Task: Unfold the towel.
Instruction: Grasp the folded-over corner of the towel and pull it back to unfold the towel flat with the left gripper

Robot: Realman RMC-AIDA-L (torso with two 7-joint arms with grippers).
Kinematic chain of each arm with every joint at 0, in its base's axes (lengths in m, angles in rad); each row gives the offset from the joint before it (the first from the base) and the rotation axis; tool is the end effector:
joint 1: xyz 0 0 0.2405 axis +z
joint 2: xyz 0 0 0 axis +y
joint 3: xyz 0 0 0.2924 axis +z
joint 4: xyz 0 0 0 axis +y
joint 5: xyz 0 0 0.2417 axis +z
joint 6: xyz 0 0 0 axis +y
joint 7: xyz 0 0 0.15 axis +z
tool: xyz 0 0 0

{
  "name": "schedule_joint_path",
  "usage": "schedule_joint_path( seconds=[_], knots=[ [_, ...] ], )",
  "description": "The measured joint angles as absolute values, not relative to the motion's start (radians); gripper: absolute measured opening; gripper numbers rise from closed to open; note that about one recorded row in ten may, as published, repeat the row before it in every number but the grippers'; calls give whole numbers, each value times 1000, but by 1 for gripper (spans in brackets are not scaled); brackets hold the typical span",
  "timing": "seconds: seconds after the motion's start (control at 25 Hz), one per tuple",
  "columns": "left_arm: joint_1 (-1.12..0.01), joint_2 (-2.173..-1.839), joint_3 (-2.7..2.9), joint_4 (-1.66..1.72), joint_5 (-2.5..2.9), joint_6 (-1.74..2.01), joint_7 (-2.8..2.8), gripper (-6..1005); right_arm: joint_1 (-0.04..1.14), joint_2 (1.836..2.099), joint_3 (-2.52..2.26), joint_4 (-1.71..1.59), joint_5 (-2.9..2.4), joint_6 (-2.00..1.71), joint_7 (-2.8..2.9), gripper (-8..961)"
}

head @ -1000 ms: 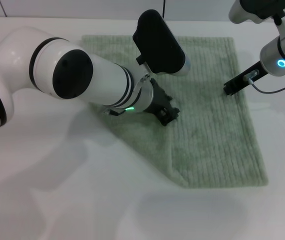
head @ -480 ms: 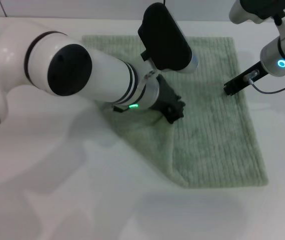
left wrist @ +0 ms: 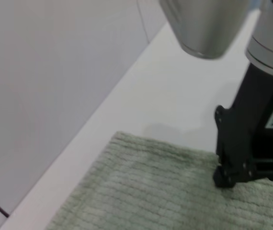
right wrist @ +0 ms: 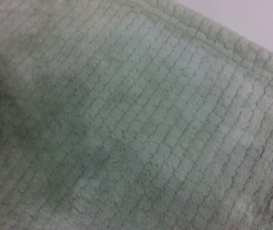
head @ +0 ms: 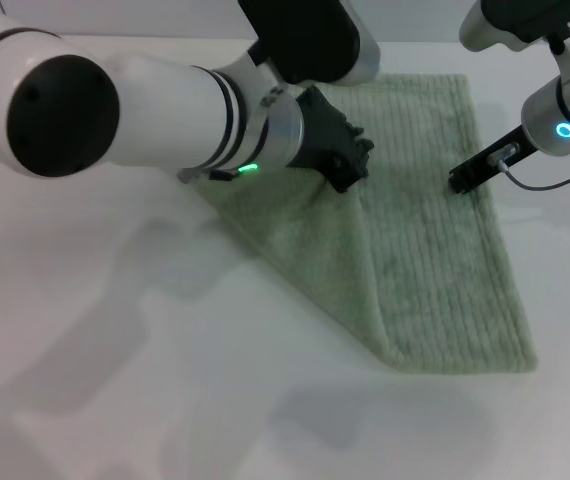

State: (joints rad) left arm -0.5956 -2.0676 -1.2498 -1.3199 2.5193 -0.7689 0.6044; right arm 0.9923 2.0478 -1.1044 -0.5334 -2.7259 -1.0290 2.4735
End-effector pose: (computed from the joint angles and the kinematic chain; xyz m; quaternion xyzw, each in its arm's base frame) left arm -0.1151 0.4188 -0.1181 -0.9559 -0.0730 0.0218 0.2836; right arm 0.2346 0.5016 -0.0641 -0.8794 0.3740 -0.1576 0.2490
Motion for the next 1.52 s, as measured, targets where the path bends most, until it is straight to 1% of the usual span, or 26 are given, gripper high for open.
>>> schedule_joint_path(
  seconds=[0.52,1.0,1.2,1.28,1.4,1.44,1.52],
  knots=[
    [-538,-2068,-1279,-1401,2520,-770,611,60,989,2048,-1104,-529,-2726,-1028,2473,0],
    [-418,-2065,-1301,-1532,2558,-787,611,61,988,2048,-1104,-529,-2726,-1028,2473,0],
    [-398,-2065,-1302,-1548,2559,-795,607,61,987,2048,-1104,-529,-2726,-1028,2473,0],
    [-366,-2065,-1302,-1581,2559,-818,606,61,986,2048,-1104,-529,-2726,-1028,2473,0],
    [-366,-2065,-1302,-1581,2559,-818,606,61,986,2048,-1104,-529,-2726,-1028,2473,0],
    [-314,-2065,-1307,-1628,2559,-836,608,61,985,2048,-1104,-529,-2726,-1028,2473,0],
    [-301,-2065,-1312,-1640,2559,-843,608,61,984,2048,-1104,-529,-2726,-1028,2473,0]
  ],
)
